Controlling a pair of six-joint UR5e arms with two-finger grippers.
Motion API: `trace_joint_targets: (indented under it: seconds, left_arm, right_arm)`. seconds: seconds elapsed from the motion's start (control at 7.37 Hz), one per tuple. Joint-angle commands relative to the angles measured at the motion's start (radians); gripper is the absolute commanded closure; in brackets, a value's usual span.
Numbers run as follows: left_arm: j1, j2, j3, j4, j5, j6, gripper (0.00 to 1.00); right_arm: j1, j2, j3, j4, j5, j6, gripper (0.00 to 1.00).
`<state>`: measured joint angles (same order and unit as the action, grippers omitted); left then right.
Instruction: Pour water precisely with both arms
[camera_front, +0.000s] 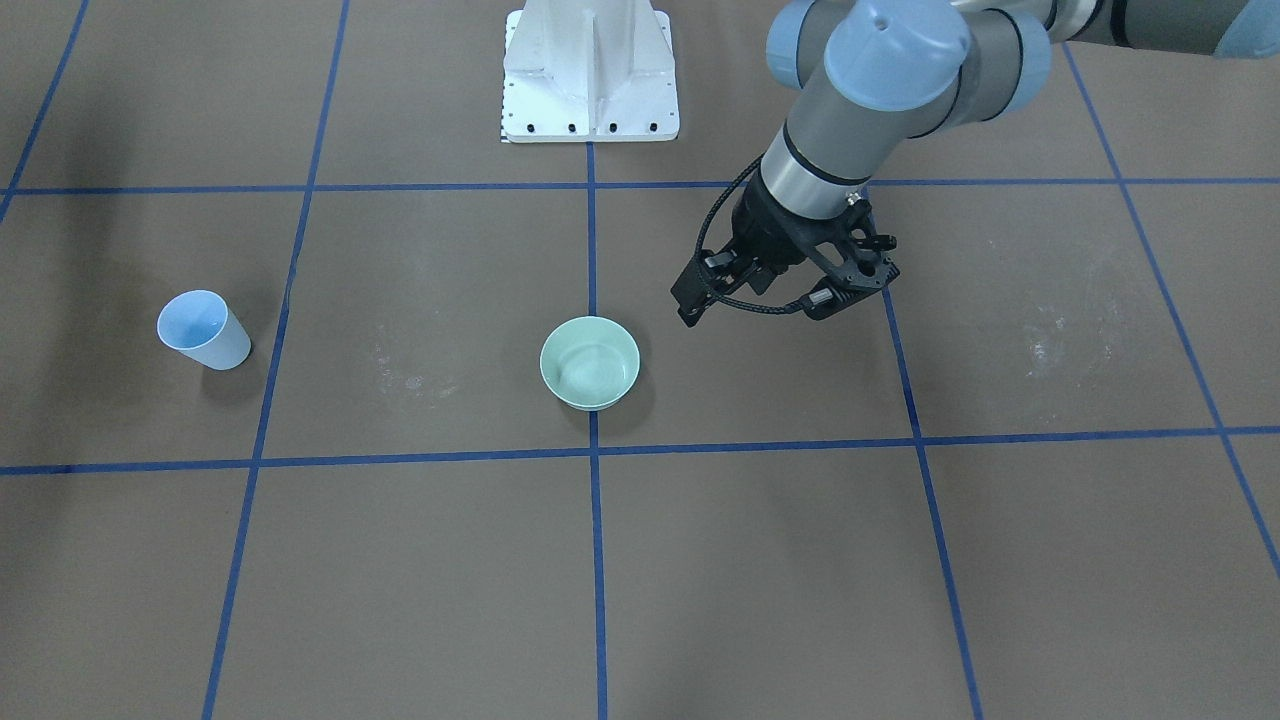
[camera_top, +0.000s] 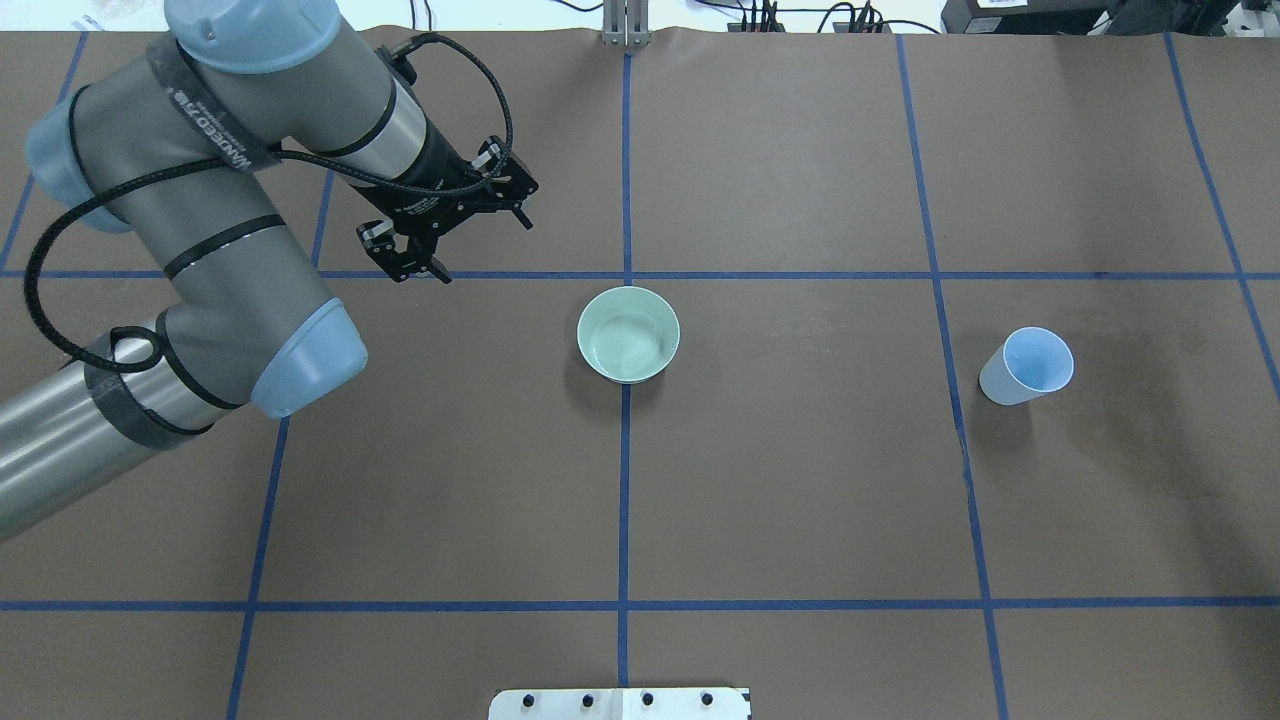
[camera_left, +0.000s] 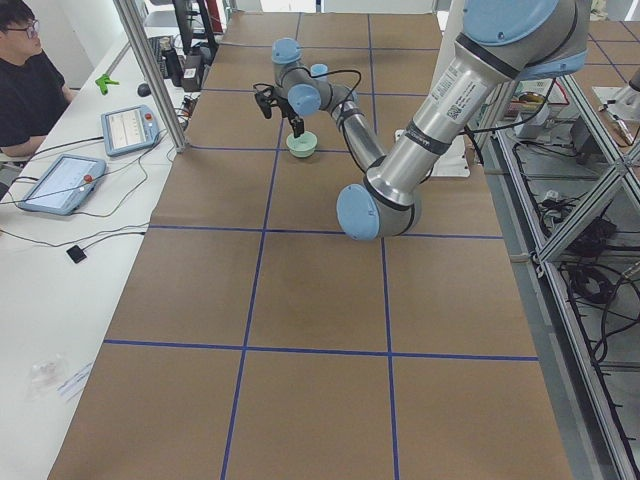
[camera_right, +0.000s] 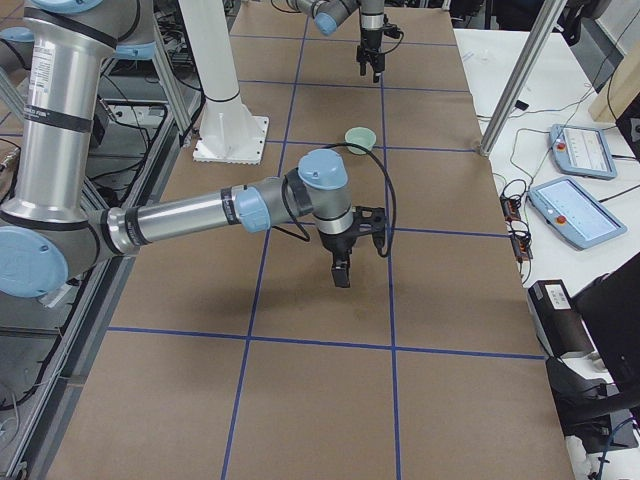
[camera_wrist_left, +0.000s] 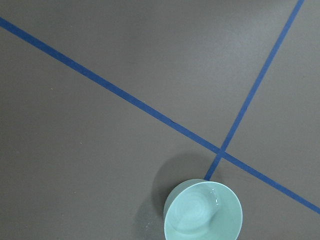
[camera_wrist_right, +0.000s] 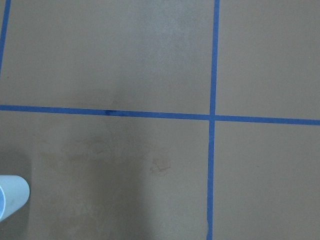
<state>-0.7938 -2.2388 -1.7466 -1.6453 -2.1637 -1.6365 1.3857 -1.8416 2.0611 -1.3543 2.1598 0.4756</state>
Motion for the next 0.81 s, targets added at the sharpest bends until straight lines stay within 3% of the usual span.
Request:
trace_joint_targets:
  seconds: [0.0, 0.14, 0.41, 0.54, 0.68]
  left_arm:
    - [-0.002, 0.033, -0.022, 0.001, 0.007, 0.003, 0.00]
    - [-0.001, 0.038, -0.025, 0.001, 0.008, 0.003, 0.00]
    - [-0.001, 0.060, -0.034, -0.001, 0.012, 0.003, 0.00]
    - [-0.001, 0.071, -0.040, -0.001, 0.012, 0.003, 0.00]
    - [0.001, 0.082, -0.056, -0.002, 0.012, 0.003, 0.00]
  right_arm:
    - [-0.298, -0.119, 0.119, 0.191, -0.262, 0.374, 0.00]
    - [-0.488, -0.125, 0.157, 0.191, -0.428, 0.525, 0.00]
    - [-0.695, -0.119, 0.250, 0.193, -0.494, 0.778, 0.00]
    - [-0.850, -0.119, 0.273, 0.193, -0.646, 0.942, 0.00]
    - [-1.090, -0.120, 0.263, 0.143, -0.980, 1.060, 0.00]
